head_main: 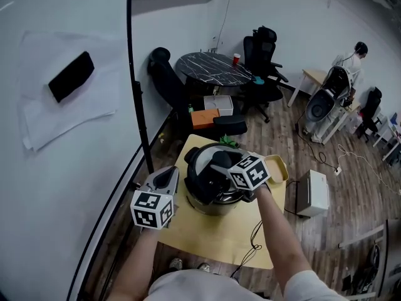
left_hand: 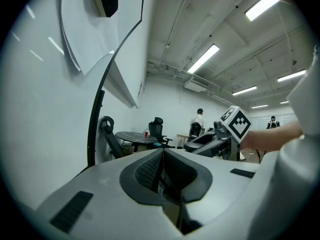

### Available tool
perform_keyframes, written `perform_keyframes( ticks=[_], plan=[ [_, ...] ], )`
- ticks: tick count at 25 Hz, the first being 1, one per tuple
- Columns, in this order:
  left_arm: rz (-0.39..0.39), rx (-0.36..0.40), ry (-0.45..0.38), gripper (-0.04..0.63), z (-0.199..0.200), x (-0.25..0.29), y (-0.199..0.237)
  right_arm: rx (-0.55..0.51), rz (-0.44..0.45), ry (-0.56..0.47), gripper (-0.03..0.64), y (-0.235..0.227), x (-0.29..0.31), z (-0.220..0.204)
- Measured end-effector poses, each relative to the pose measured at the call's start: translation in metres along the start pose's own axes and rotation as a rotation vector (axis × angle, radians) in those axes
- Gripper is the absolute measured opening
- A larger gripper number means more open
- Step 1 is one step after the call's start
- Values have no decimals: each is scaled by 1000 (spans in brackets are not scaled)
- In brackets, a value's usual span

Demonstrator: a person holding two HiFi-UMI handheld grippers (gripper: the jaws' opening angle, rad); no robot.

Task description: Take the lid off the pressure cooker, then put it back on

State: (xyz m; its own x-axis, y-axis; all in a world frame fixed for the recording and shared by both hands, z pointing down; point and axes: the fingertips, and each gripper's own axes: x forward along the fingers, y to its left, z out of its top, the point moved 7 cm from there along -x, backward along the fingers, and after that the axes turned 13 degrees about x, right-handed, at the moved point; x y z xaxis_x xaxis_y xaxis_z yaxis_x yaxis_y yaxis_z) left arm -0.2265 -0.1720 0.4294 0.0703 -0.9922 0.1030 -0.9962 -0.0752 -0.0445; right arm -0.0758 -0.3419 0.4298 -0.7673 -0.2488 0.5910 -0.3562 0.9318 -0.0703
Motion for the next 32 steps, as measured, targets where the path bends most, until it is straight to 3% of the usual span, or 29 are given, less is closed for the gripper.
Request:
perform_keyframes(
  ticks=[14, 32],
  plan=[
    [-52, 15, 4, 14, 3, 0, -1, 54, -77, -19, 276, 3, -4, -1],
    [-145, 14, 14, 14, -6, 14, 4, 277, -409, -72, 276, 6, 3, -1]
  ],
)
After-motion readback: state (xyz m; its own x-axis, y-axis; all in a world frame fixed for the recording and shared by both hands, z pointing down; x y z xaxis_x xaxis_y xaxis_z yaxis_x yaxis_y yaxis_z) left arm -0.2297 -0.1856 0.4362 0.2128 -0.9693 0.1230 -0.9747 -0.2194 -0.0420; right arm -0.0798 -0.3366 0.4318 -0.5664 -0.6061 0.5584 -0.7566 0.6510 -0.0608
